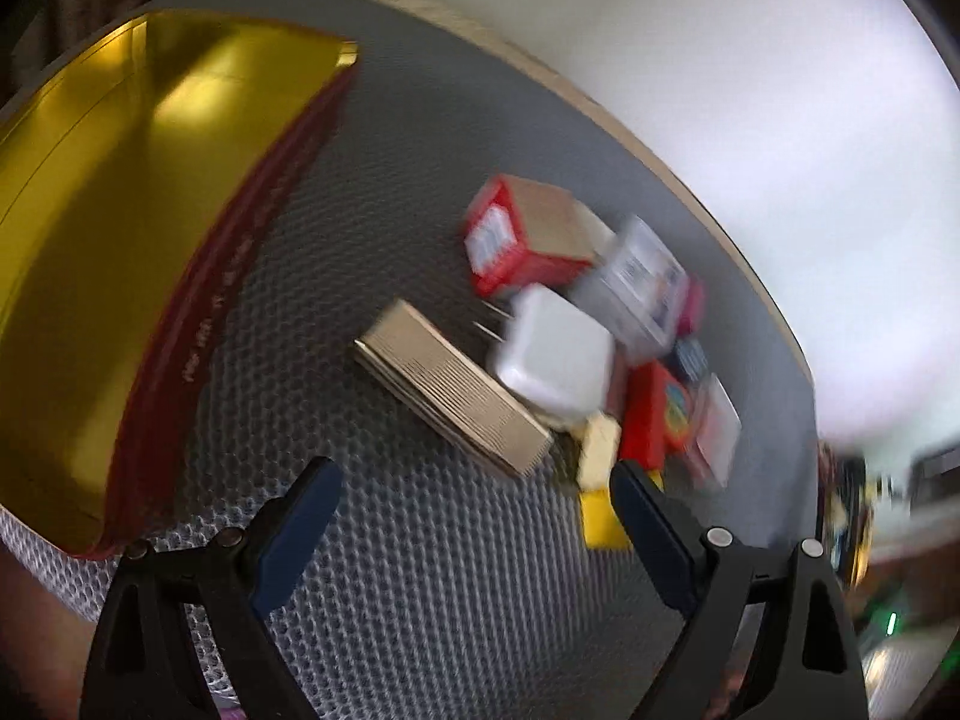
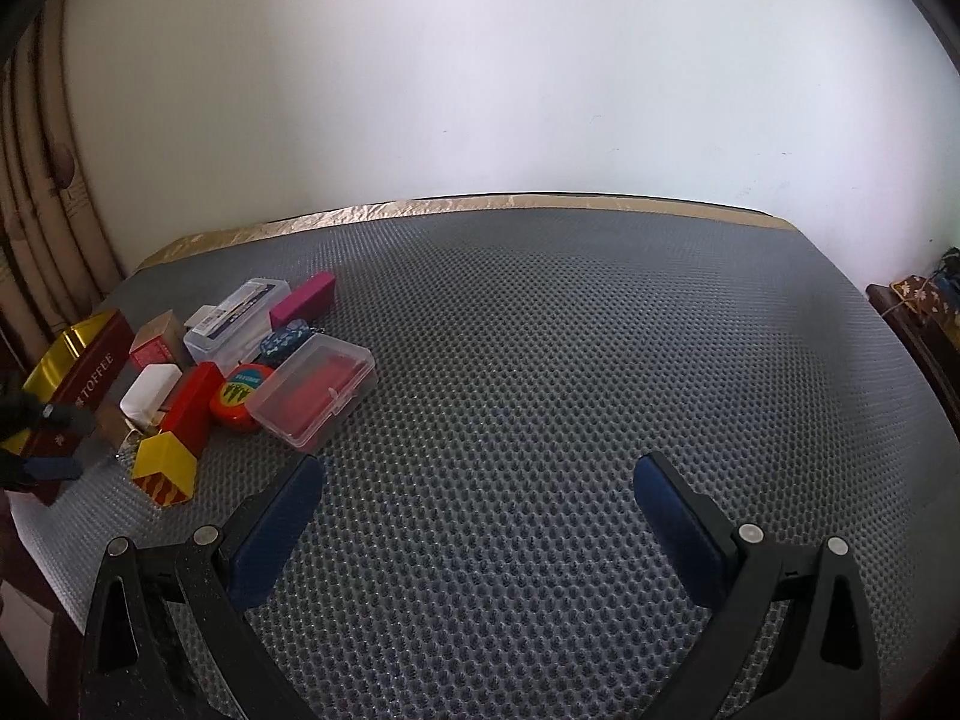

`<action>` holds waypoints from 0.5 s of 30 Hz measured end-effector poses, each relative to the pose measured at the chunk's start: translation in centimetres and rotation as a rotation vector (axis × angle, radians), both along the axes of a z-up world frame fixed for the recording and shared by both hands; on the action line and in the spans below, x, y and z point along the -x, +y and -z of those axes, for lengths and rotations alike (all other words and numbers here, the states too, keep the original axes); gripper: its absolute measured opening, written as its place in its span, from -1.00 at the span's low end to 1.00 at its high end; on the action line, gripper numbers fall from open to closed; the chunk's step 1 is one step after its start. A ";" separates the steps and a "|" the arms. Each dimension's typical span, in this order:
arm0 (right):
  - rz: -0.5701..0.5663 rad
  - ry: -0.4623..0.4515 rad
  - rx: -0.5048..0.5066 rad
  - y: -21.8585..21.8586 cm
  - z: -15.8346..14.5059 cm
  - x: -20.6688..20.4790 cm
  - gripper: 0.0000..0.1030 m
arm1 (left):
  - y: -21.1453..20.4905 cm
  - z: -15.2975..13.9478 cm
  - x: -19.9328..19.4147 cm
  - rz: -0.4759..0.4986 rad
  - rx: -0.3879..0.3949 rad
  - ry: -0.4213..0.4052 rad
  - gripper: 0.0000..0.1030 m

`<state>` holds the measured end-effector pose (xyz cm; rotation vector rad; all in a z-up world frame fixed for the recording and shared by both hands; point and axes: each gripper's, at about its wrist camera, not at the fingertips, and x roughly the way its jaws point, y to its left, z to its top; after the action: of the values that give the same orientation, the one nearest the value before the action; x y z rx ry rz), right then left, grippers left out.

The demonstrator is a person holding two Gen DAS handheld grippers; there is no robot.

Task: Organize rigid objects
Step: 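Reach the left tool toward the gold ribbed lighter beside the tin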

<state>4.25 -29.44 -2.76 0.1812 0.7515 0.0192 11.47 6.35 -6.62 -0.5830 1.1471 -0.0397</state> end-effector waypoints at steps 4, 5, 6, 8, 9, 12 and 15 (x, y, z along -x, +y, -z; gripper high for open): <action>-0.013 0.000 -0.008 0.1 0.1 -0.1 1.00 | 1.0 0.5 -0.7 -0.117 0.026 0.057 0.82; -0.016 0.001 -0.009 0.2 0.1 -0.1 1.00 | 1.5 0.7 -0.6 -0.157 0.040 0.069 0.81; -0.019 0.002 -0.011 0.2 0.1 -0.2 1.00 | 1.8 0.8 -0.4 -0.186 0.050 0.070 0.81; -0.022 0.004 -0.020 0.1 0.2 -0.3 1.00 | 2.3 0.5 -0.1 -0.227 0.043 0.076 0.81; -0.023 0.006 -0.023 0.1 0.2 -0.3 1.00 | 2.6 0.5 0.0 -0.252 0.040 0.083 0.81; -0.027 0.020 -0.045 -0.1 0.5 -0.6 1.00 | 2.8 0.3 0.4 -0.296 0.013 0.114 0.81; -0.019 0.031 -0.072 -0.5 0.7 -0.8 1.00 | 1.9 0.0 0.0 -0.268 -0.072 0.168 0.81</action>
<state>5.09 -29.93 -3.50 0.2438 0.7838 0.0613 11.44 8.29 -6.65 -0.6809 1.2186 0.2837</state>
